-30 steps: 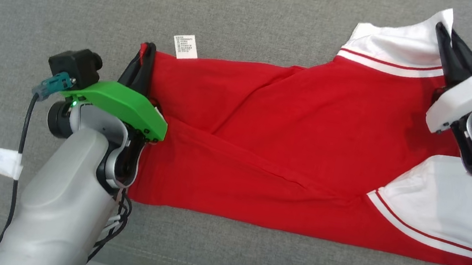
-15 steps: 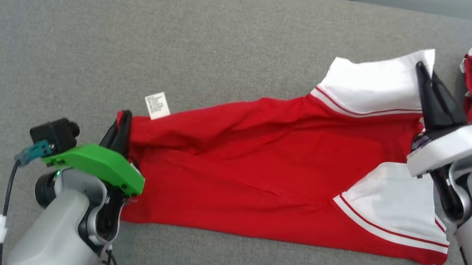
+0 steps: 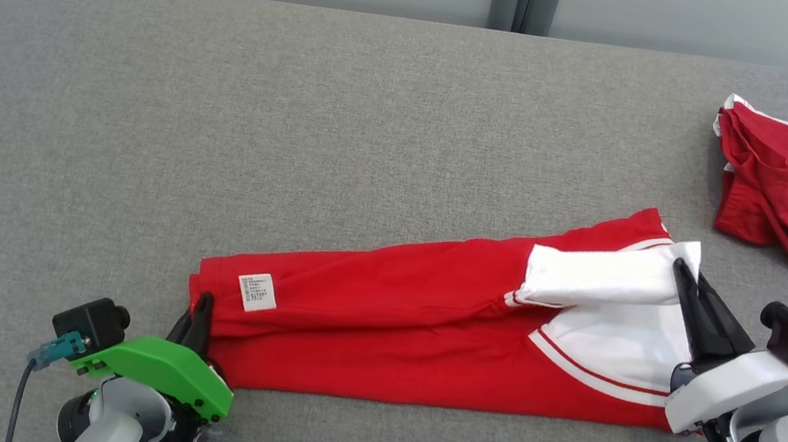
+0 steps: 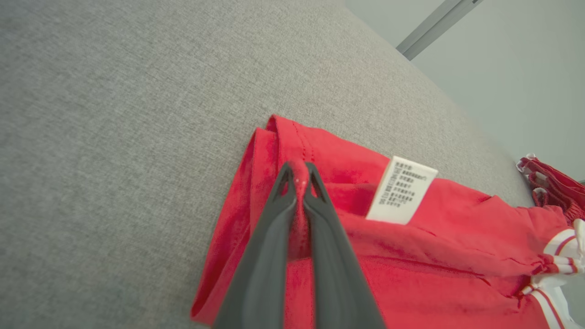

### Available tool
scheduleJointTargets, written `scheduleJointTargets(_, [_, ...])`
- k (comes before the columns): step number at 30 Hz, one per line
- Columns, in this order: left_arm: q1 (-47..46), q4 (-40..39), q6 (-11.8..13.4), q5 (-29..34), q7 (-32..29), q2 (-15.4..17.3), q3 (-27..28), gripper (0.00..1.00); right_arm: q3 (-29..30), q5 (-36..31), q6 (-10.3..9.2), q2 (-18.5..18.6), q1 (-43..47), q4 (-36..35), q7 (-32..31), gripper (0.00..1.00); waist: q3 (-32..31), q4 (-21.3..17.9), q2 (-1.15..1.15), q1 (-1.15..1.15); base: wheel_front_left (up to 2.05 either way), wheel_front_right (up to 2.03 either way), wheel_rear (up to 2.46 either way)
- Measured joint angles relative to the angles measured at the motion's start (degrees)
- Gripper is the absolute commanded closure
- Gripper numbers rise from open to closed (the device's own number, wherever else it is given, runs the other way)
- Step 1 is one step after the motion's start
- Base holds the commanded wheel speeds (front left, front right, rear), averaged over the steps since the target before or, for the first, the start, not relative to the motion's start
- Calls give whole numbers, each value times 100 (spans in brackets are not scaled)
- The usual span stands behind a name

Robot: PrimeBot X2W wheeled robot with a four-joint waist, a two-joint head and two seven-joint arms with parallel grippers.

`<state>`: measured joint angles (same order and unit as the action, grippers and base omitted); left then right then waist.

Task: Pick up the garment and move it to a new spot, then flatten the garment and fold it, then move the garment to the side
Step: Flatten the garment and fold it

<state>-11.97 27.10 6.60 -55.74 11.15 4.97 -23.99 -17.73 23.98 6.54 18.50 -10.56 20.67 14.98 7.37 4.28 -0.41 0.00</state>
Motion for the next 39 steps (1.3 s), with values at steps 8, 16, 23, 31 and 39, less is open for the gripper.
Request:
scheduleJointTargets(8, [47,76,5,3,-94,19,-27,100,-152,-371,3,102,296,97,0,78,-9,-29,0,0,0,0,0])
scheduleJointTargets(16, [293,192,9,43,-102,157,-19,0,-256,-545,51,104,589,300,-11,0,-124,-129,0,0,0,0,0])
scheduleJointTargets(23, [619,157,25,107,-14,323,110,0,142,-453,51,86,902,354,-16,0,-290,-200,0,0,0,0,0])
scheduleJointTargets(31, [704,-249,46,447,233,400,174,0,735,330,51,-271,1102,485,-16,0,-450,-258,0,0,0,0,0])
scheduleJointTargets(39, [698,-833,47,700,277,310,167,0,639,721,52,-346,893,716,-404,0,-547,-252,0,0,0,0,0])
